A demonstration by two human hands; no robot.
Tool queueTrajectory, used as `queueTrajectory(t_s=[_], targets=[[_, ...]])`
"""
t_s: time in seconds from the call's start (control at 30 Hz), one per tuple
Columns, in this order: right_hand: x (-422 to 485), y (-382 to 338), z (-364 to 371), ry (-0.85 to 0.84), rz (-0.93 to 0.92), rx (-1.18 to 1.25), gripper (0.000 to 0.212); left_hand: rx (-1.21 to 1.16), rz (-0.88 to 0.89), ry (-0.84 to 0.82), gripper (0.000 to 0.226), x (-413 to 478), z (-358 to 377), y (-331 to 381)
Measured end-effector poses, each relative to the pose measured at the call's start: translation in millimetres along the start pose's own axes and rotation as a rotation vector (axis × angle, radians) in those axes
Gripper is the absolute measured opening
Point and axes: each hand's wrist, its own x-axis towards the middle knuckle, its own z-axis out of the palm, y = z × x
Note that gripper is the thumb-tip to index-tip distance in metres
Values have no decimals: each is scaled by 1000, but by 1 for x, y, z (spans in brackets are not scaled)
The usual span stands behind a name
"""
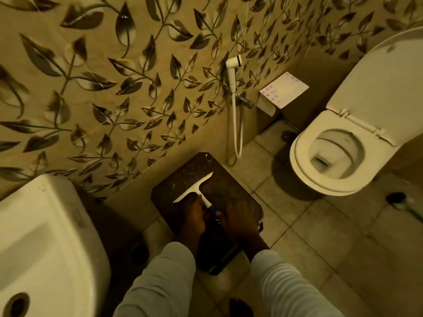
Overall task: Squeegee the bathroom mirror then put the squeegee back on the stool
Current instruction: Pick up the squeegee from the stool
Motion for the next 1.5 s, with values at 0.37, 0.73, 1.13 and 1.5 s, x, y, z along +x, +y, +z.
queueTrajectory(t_s=[0.37,0.73,1.13,1.5], targets=[[-5,-6,22,-164,78,23,45,-11,-39,-32,30,10,-3,6],[-26,-21,-14,-119,118,122,50,72,28,-41,16,-41,11,36],[-101,-118,-121,15,-32,245,36,28,229,-144,16,-200,7,133],[-190,-232,-195,198,-259,548,26,86,536,-239,10,-381,-35,208]])
